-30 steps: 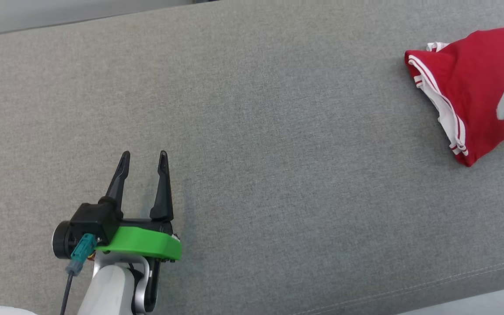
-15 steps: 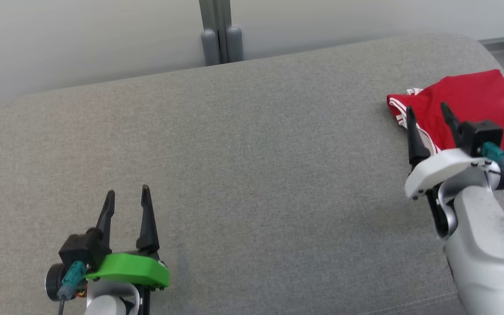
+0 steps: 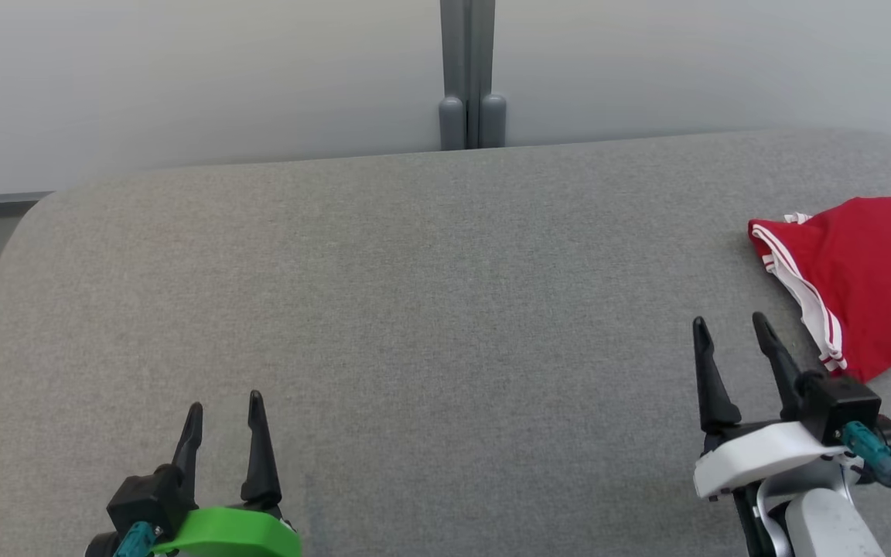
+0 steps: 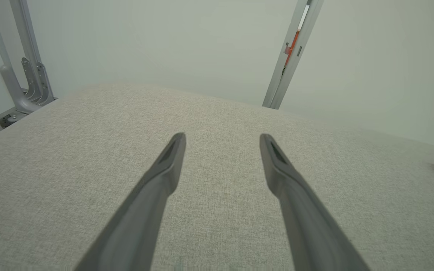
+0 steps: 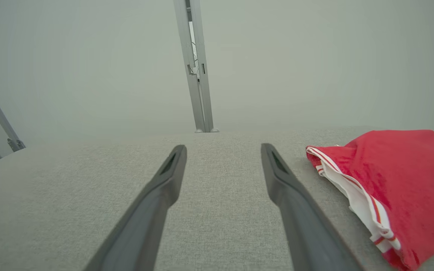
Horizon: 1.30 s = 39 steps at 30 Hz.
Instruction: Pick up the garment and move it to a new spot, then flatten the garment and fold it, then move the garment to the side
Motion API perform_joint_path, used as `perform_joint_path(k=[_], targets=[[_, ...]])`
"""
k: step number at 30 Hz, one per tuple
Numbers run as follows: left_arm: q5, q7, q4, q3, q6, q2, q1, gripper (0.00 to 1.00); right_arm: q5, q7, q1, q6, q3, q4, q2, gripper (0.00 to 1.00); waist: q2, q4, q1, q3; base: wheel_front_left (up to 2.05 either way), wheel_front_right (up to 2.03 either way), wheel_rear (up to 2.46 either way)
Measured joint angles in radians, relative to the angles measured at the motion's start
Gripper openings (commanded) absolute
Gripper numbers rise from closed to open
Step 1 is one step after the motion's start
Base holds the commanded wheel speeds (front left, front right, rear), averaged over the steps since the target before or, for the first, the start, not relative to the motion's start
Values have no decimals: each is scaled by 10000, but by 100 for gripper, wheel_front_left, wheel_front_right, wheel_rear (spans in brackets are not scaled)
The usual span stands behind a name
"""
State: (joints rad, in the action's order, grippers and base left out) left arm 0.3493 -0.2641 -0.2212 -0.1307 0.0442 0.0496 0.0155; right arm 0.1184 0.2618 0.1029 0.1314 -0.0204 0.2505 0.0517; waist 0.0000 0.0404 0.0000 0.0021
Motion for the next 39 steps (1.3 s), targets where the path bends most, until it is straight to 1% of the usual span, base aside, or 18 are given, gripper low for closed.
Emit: perform_joint_path(k=[4, 10, 25, 26, 31, 39], targets=[[4, 0, 10, -75, 6, 0, 84, 100, 562, 0, -388, 0, 405, -113, -23, 100, 0, 100, 0, -124, 0, 0, 0], [8, 0, -102, -209, 12, 0, 100, 100, 815, 0, -550, 0, 744, -15, -23, 100, 0, 120, 0, -202, 0, 0, 0], [-13, 0, -201, -290, 13, 0, 95, 100, 719, 0, -548, 0, 844, 107, -23, 100, 0, 137, 0, -199, 0, 0, 0], [-8, 0, -222, -297, 13, -2, 100, 0, 719, 0, -557, 0, 842, 132, -27, 0, 0, 136, 0, -196, 0, 0, 0], [54, 10, -648, -326, 12, -12, 203, 0, 752, -56, -825, 0, 855, 550, -77, 0, 0, 134, 0, -195, 0, 0, 0], [1377, 422, -686, -79, -148, -13, 216, 0, 2211, -431, -842, 0, 688, 562, -79, 0, 0, 99, 0, -182, 0, 0, 0]])
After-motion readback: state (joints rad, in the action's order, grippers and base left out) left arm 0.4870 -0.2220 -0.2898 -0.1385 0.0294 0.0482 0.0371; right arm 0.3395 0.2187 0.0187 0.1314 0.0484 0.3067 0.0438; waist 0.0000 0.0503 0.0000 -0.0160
